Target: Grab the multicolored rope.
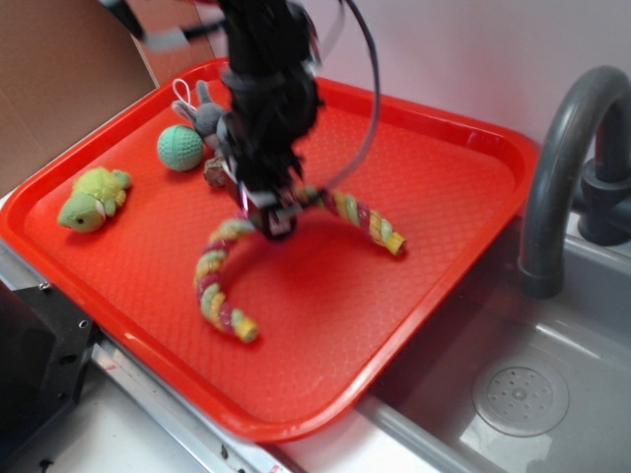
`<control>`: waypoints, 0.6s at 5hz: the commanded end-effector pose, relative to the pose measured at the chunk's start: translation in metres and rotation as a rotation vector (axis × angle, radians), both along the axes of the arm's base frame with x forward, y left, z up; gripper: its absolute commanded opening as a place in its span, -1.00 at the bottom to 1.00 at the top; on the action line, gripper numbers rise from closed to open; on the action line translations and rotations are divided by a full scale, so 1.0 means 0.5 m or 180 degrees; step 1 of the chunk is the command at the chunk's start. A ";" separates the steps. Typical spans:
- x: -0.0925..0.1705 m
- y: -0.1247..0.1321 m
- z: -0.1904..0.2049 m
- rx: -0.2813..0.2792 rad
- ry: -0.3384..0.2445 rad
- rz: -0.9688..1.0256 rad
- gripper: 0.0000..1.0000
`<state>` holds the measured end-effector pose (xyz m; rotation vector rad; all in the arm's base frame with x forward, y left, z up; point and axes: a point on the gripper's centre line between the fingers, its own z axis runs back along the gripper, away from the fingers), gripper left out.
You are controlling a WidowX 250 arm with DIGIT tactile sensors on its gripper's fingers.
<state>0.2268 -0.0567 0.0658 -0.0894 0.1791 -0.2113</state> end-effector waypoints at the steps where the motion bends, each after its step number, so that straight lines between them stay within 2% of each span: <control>1: -0.044 0.094 0.218 -0.0332 -0.1289 0.0321 -1.00; 2: -0.046 0.085 0.315 -0.0428 -0.1388 0.0180 -1.00; 3: -0.025 0.068 0.289 -0.0443 -0.1185 -0.0199 -1.00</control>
